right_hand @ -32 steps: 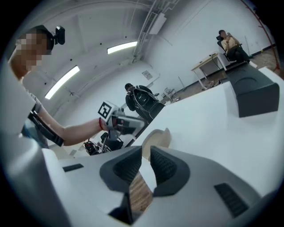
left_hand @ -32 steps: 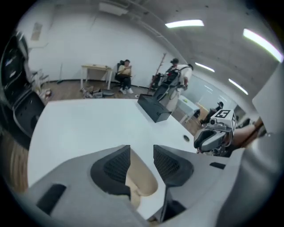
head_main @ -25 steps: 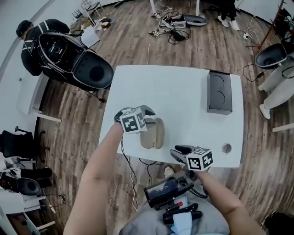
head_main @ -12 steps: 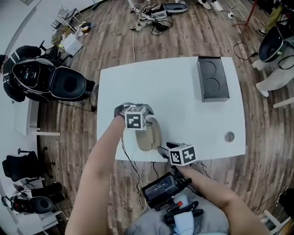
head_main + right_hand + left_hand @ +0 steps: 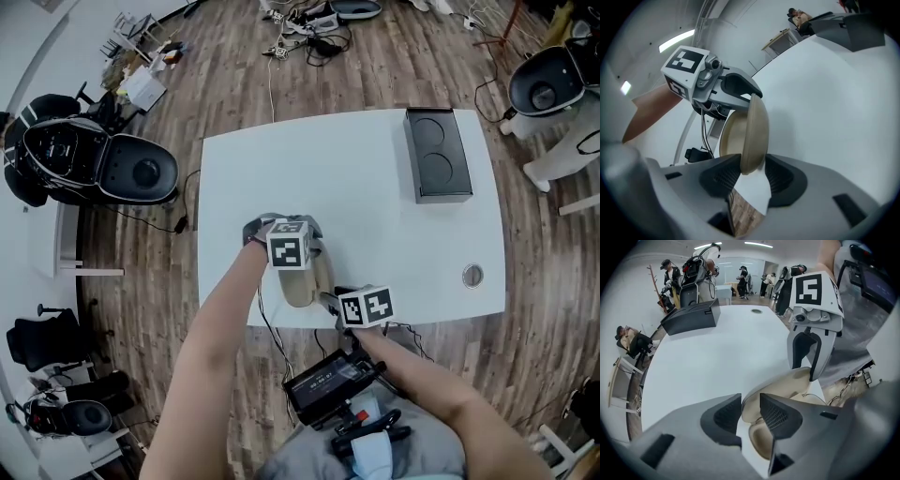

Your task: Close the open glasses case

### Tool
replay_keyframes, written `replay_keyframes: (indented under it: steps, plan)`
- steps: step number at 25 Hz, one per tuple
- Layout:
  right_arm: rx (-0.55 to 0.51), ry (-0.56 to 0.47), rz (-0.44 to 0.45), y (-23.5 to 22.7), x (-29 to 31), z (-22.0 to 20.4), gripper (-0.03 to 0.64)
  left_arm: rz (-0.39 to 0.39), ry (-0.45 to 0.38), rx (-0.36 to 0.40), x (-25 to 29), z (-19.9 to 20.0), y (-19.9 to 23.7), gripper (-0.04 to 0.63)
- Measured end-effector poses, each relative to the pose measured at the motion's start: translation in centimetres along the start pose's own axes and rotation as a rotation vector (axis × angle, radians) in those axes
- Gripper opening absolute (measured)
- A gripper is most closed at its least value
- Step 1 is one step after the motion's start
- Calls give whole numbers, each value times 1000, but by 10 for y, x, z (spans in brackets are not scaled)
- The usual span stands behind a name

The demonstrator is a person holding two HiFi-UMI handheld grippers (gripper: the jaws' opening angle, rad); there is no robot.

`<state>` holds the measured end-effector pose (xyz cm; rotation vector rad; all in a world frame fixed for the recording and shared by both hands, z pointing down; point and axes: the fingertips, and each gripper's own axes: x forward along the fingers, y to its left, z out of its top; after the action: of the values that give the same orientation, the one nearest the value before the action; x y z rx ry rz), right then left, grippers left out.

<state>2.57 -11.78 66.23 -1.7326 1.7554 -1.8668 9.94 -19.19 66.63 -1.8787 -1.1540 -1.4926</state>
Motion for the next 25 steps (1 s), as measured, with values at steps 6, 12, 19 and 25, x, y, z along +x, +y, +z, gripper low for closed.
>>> replay_keyframes:
  steps: [6, 12, 19, 25]
  plan:
    - [-148, 49, -73, -23, -16, 5, 119, 52, 26, -91, 0, -16, -3, 60]
    - [-520, 118, -140, -43, -30, 43, 81, 115, -32, -259, -7, -35, -30, 55]
    - [-981, 324, -57, -26, -17, 64, 70, 230, -201, -625, -18, -48, -76, 57]
    - [-1208, 470, 93, -14, -4, 81, 67, 304, -329, -873, -16, -46, -97, 58]
